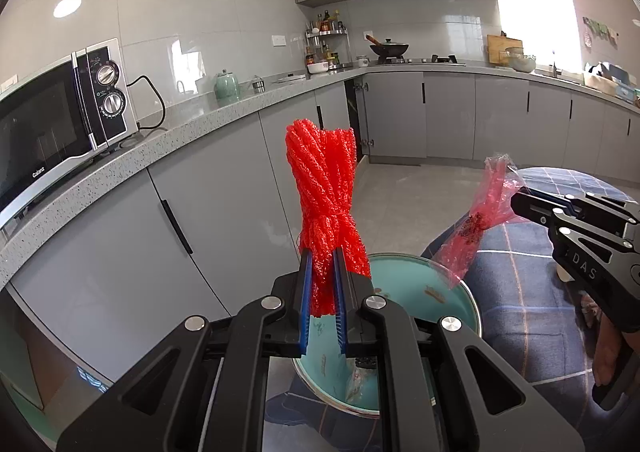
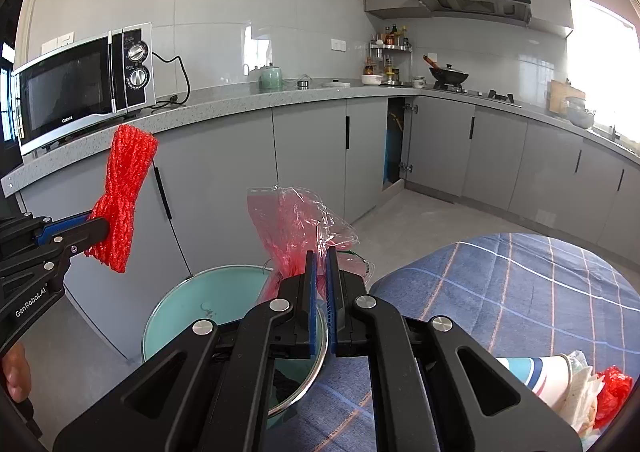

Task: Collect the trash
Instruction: 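Carry the red net and pink bag over the teal bin with both grippers, then open the left gripper to drop the red net while the right gripper releases the pink bag into the bin, then move both grippers back over the trash pile on the table, then grasp the red-orange plastic bag with the left gripper while the right gripper grasps the white sponge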

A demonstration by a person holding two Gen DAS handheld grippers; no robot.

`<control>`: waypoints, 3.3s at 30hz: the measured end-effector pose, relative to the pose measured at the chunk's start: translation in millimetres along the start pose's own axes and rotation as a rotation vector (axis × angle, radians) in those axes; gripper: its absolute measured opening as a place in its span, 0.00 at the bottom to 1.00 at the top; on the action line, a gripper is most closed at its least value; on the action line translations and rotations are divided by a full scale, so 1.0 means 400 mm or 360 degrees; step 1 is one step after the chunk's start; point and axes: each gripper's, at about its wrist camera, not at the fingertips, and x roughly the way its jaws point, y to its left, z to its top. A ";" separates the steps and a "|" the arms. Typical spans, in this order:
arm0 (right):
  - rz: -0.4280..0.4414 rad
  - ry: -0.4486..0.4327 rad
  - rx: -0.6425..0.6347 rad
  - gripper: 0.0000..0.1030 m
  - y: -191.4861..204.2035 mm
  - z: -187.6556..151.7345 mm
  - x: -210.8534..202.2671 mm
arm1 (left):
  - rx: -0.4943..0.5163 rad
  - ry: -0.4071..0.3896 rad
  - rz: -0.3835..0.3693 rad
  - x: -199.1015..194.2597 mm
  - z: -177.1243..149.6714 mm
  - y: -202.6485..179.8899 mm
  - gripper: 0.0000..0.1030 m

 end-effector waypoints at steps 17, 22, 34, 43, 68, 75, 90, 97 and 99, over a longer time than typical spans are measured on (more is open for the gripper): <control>0.0056 0.0093 -0.0037 0.20 0.015 -0.024 0.046 | 0.0023 0.0058 -0.0046 0.030 -0.013 -0.010 0.34; 0.0048 0.0102 -0.0031 0.27 0.013 -0.025 0.049 | 0.0005 0.0049 -0.0024 0.029 -0.013 -0.003 0.53; 0.0044 0.0077 -0.0018 0.35 0.005 -0.030 0.011 | -0.0001 0.0038 -0.0013 0.019 -0.011 -0.007 0.58; 0.0028 0.0054 -0.0003 0.37 -0.001 -0.029 -0.022 | 0.0014 0.0034 -0.0013 0.012 -0.010 -0.015 0.59; -0.0608 0.0096 0.0303 0.60 -0.376 -0.312 -0.520 | 0.0426 0.0088 -0.0389 -0.102 -0.110 -0.451 0.67; -0.0615 0.0145 0.0325 0.61 -0.396 -0.403 -0.567 | 0.0485 0.0128 -0.0536 -0.133 -0.138 -0.583 0.67; -0.0499 0.0213 0.0377 0.61 -0.401 -0.441 -0.518 | 0.0585 0.0246 -0.0678 -0.098 -0.192 -0.690 0.32; -0.0475 0.0207 0.0382 0.61 -0.401 -0.441 -0.510 | 0.0584 0.0200 -0.0701 -0.118 -0.177 -0.674 0.03; -0.0466 0.0212 0.0377 0.61 -0.399 -0.443 -0.507 | 0.0580 0.0161 -0.0689 -0.133 -0.169 -0.657 0.03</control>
